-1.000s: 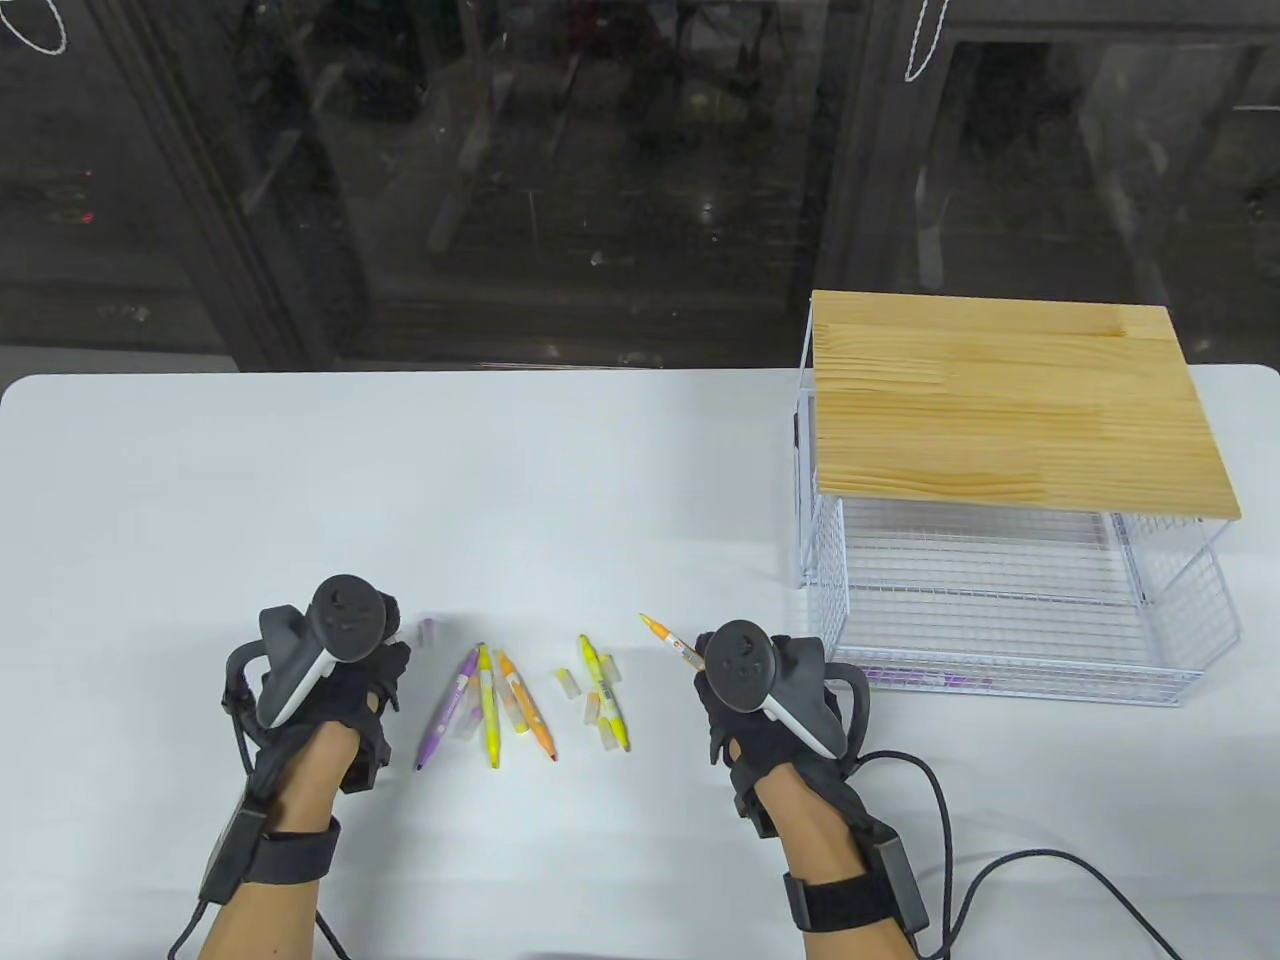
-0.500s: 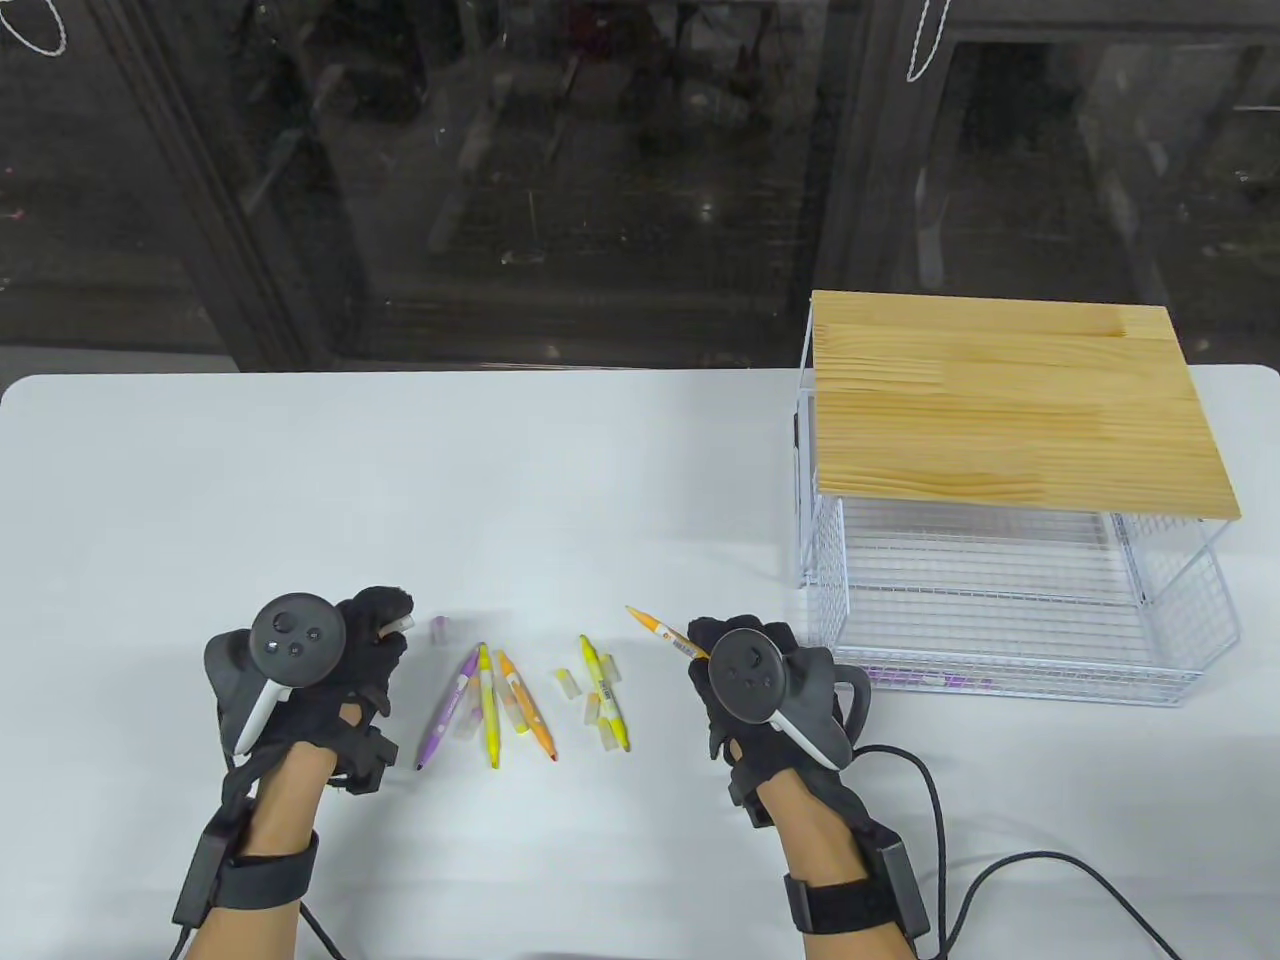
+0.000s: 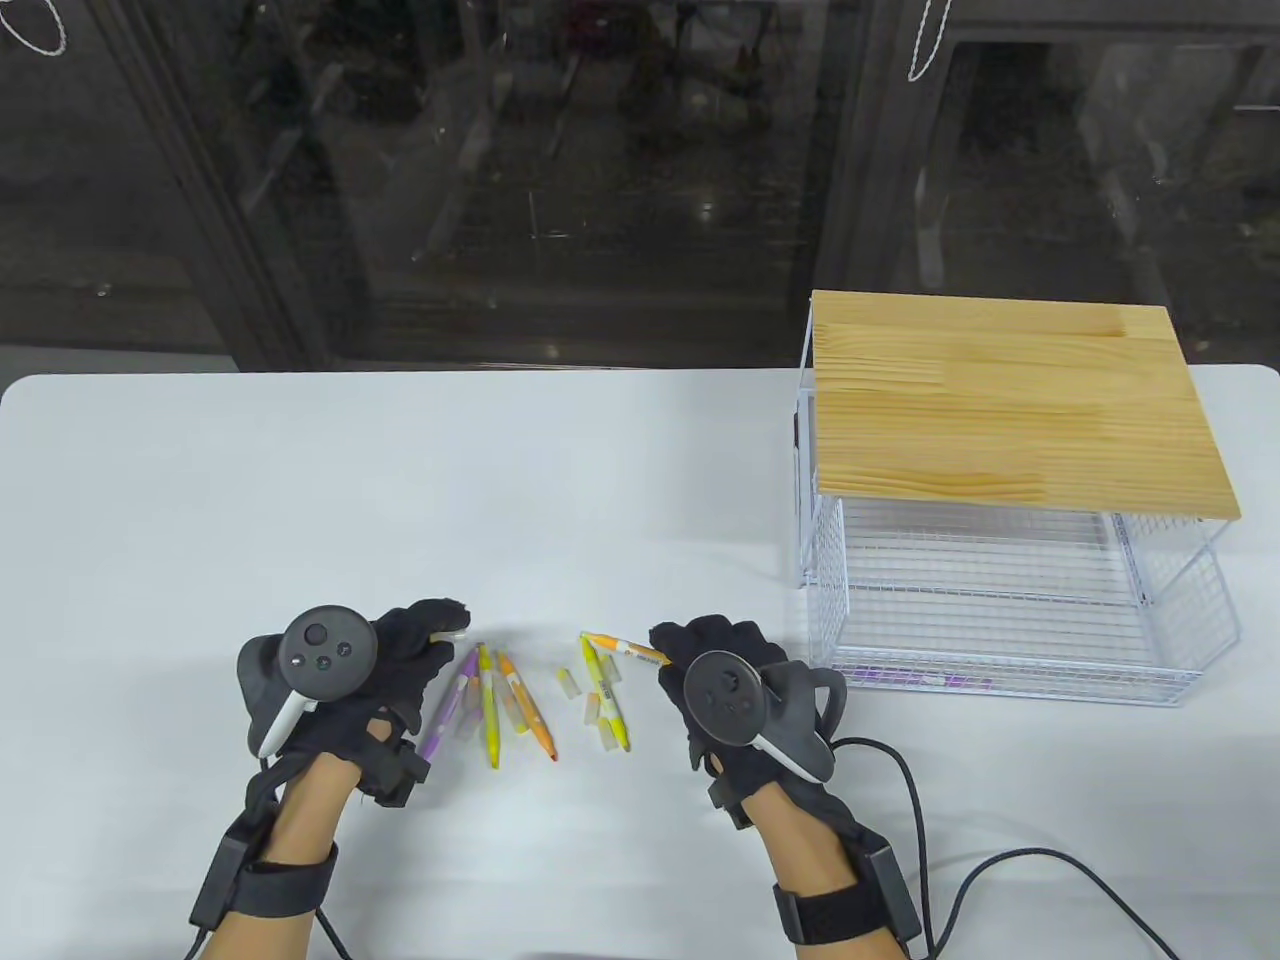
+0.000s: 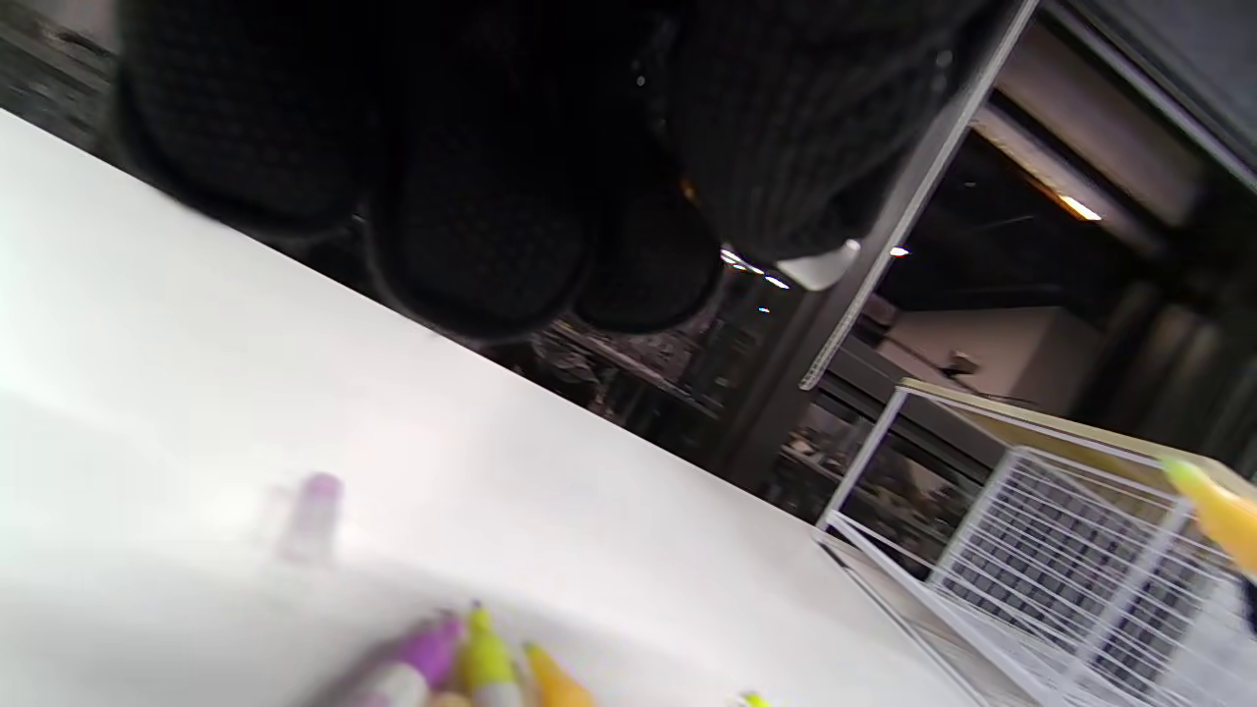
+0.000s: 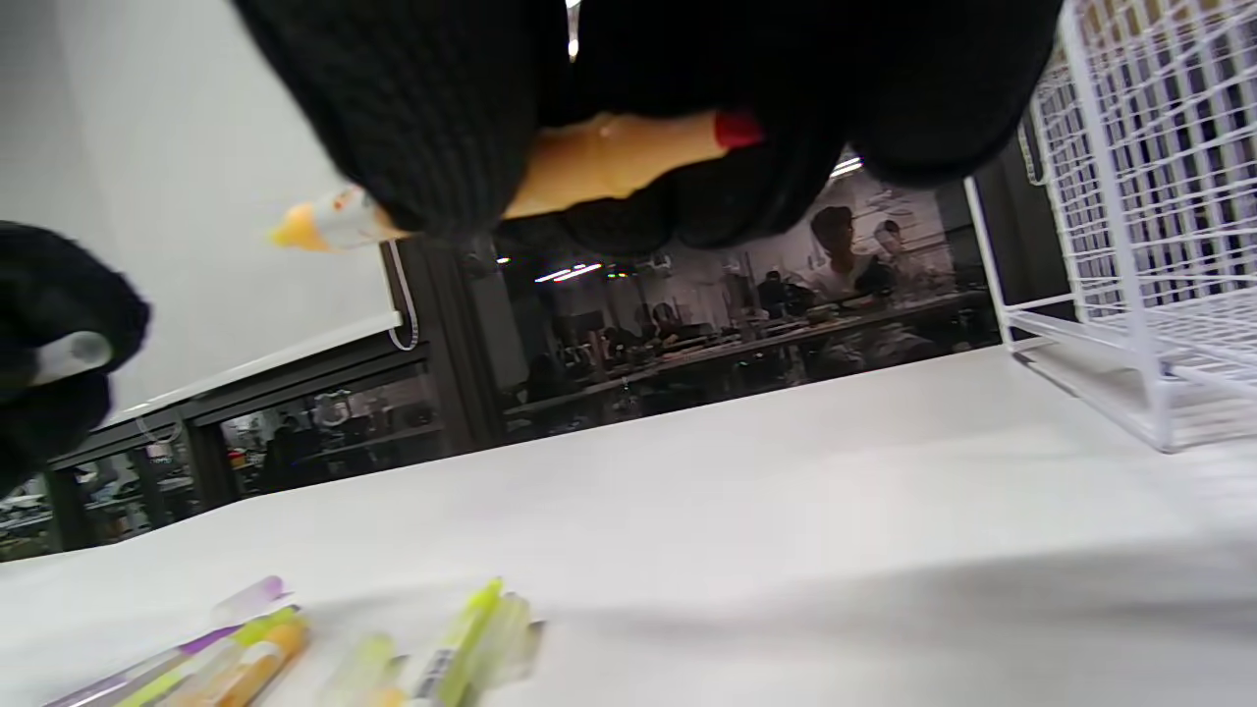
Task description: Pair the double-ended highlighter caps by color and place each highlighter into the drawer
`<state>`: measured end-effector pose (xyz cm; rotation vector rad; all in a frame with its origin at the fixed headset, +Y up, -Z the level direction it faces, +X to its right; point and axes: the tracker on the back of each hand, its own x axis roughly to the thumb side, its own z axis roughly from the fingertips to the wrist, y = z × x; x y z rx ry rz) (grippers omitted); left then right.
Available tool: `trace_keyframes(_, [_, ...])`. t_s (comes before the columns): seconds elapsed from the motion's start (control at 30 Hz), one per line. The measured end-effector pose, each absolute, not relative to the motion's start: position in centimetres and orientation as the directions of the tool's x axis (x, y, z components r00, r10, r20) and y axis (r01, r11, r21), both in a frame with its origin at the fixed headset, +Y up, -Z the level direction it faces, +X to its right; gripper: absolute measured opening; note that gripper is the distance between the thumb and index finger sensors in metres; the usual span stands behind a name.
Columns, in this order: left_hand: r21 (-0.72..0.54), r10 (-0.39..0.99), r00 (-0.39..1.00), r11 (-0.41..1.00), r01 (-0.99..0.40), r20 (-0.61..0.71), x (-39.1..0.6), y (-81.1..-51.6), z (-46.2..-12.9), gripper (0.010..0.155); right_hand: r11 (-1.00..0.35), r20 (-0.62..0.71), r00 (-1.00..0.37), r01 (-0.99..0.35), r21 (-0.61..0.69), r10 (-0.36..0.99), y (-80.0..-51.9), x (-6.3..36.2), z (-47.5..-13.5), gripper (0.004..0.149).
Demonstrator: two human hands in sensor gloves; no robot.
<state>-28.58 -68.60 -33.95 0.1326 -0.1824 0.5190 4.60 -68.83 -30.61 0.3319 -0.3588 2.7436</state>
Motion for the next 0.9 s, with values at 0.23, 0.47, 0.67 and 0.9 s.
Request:
trace_keyframes(0.23, [0.057, 0.449, 0.834, 0.87, -0.49, 0.322, -25.9, -68.8, -33.3, 0.048, -0.915, 0.322, -0.902, -0.358, -0.187, 0.287, -68.9, 3.2, -30.1, 0.046])
trace_keyframes(0.47, [0.015, 0.499, 0.793, 0.843, -0.537, 0.349, -24.8, -69.2, -33.0, 0.047, -0.924, 0.328, -0.904, -0.342, -0.17, 0.274, -69.1, 2.8, -30.0, 0.046])
trace_keyframes(0.67, [-0.013, 0.575, 0.746, 0.795, -0.607, 0.336, -24.7, -69.5, -33.0, 0.046, -0.92, 0.341, -0.895, -0.357, -0.163, 0.287, -69.2, 2.7, -30.0, 0.046])
trace_keyframes(0.9, [-0.038, 0.634, 0.708, 0.752, -0.658, 0.31, -24.8, -69.7, -33.0, 0.046, -0.917, 0.361, -0.888, -0.362, -0.166, 0.285, -69.3, 2.4, -29.9, 0.045])
